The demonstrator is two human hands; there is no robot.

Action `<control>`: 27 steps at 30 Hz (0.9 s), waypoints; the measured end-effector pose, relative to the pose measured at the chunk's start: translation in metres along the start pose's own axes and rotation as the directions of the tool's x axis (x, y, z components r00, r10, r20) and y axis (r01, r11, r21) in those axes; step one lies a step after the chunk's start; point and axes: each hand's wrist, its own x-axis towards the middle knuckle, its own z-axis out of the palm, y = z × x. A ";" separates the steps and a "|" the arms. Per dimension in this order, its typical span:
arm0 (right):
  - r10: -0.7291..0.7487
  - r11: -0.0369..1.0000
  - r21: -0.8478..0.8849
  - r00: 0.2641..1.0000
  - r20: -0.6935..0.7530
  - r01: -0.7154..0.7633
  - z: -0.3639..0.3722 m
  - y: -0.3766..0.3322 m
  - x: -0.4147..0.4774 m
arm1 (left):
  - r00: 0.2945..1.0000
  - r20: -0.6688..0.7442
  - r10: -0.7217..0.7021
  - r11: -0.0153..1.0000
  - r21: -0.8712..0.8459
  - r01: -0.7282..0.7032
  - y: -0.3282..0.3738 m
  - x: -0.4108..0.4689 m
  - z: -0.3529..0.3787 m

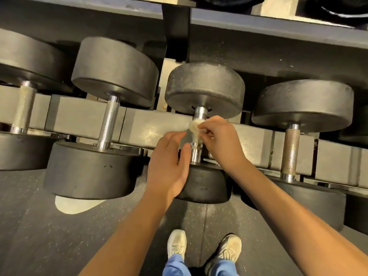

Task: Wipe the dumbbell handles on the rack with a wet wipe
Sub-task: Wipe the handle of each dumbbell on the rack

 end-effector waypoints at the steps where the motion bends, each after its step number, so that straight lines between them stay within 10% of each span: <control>1: -0.002 0.999 -0.043 1.000 -0.003 0.002 -0.001 0.001 0.001 | 1.000 0.010 -0.012 1.000 -0.006 0.012 0.000 0.001 0.000; 18: 0.065 0.977 -0.185 0.971 -0.229 -0.109 0.005 -0.007 0.027 | 0.999 -0.032 -0.014 0.994 -0.109 0.010 0.003 -0.001 0.000; 24: 0.020 0.986 -0.167 0.992 0.122 0.001 -0.001 -0.007 -0.001 | 0.998 -0.047 -0.035 0.993 -0.117 0.029 0.001 -0.001 0.002; 27: 0.092 0.989 -0.121 0.994 0.057 -0.085 -0.005 -0.010 0.002 | 0.998 -0.043 -0.045 0.992 -0.121 0.039 0.003 -0.002 0.000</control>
